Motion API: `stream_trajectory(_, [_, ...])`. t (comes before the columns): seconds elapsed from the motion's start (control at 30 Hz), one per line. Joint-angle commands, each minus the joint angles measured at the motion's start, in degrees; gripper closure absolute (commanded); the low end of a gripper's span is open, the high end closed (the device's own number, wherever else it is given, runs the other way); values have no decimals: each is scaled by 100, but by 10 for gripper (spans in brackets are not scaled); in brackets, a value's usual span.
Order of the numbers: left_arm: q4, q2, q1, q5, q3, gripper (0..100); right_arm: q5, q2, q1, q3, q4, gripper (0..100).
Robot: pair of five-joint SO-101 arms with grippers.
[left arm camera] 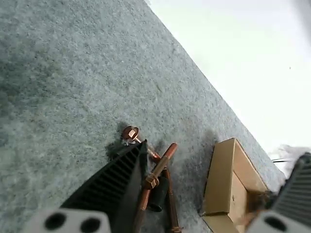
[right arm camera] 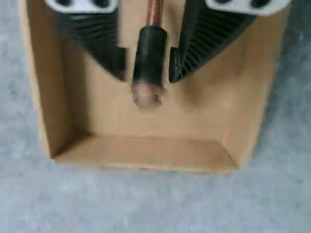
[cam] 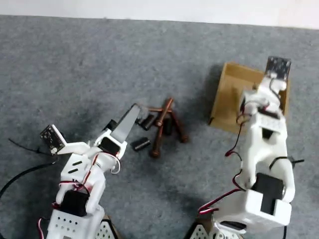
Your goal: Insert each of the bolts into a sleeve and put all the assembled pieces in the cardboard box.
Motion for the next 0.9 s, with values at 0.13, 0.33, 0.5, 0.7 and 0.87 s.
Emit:
stream_trajectory(0.13, [-114,-66,-57,44,110,590,-44,-857,-286,-470,1156,721])
stream_trajectory(0.33, [-114,-66,-40,44,110,590,-44,-2633,-1692,1209,1332,721])
stream_trajectory(0.5, [-114,-66,-57,44,110,590,-44,-4101,-3521,2897,1332,721])
stream_trajectory(0.7, [-141,-66,-57,35,110,590,-44,-4444,-4910,3679,1341,721])
stream_trajectory(0.87, [-141,-66,-57,35,110,590,-651,-3767,-4963,3319,1323,721])
